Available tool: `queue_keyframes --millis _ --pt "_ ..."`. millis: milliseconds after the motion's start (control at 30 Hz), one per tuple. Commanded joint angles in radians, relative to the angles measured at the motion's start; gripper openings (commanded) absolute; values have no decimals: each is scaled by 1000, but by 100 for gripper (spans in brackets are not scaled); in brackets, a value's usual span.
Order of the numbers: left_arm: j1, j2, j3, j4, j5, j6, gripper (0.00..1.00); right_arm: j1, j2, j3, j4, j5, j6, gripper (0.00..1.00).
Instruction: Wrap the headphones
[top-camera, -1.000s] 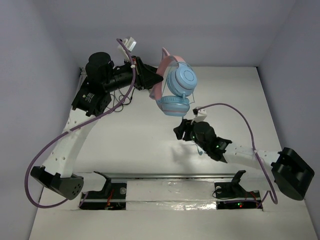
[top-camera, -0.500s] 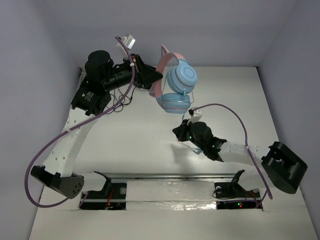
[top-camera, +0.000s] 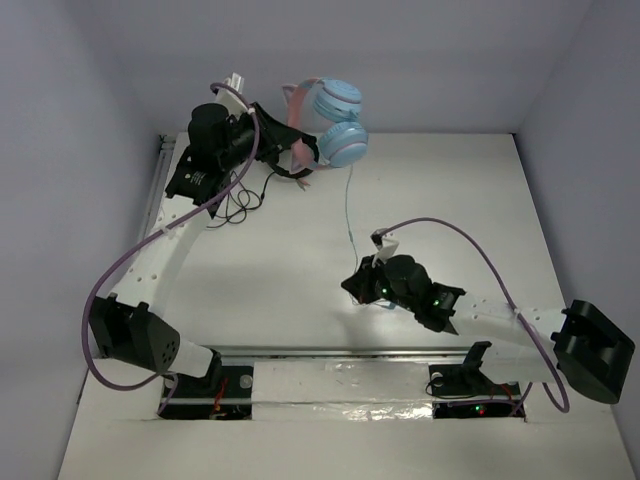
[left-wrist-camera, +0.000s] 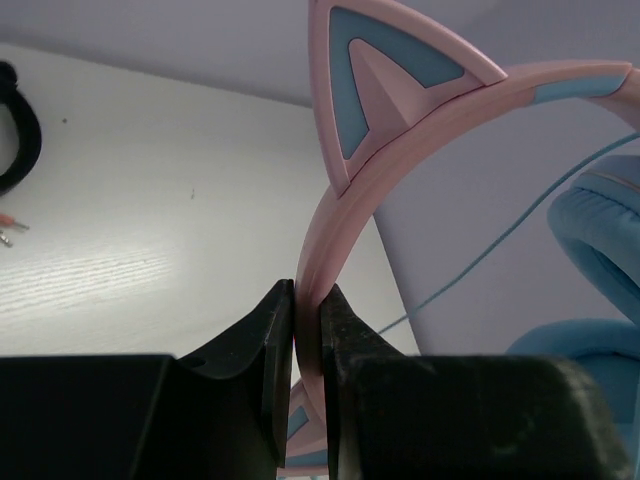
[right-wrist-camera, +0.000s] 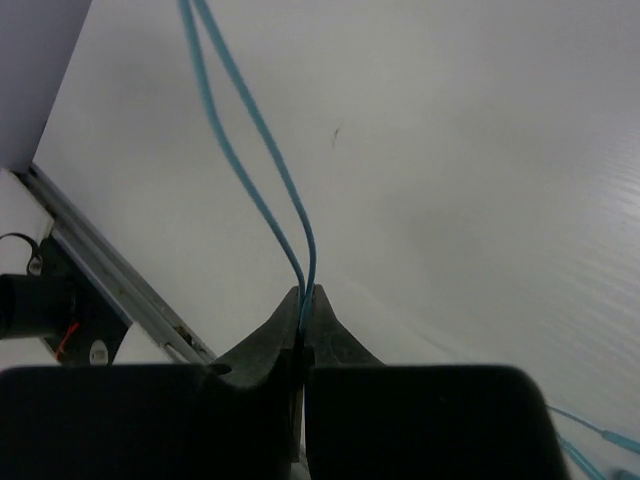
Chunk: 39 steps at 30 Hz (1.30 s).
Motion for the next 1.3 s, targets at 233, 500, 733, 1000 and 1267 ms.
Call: queue_keyframes --millis 233,500,733,1000,1267 --pt "49 -19 -114 250 -228 -174 0 166 26 133 -220 33 0 0" --pt "39 -13 -114 99 -580 40 0 281 -48 270 -434 53 -11 0" --pt "-56 24 -108 -28 -831 218 0 341 -118 432 -666 90 -43 0" --pt "-263 31 -203 -173 -1038 357 0 341 -169 625 -881 252 -135 0" --pt "-400 -71 -398 -276 -957 456 0 341 -144 730 -991 486 -230 0"
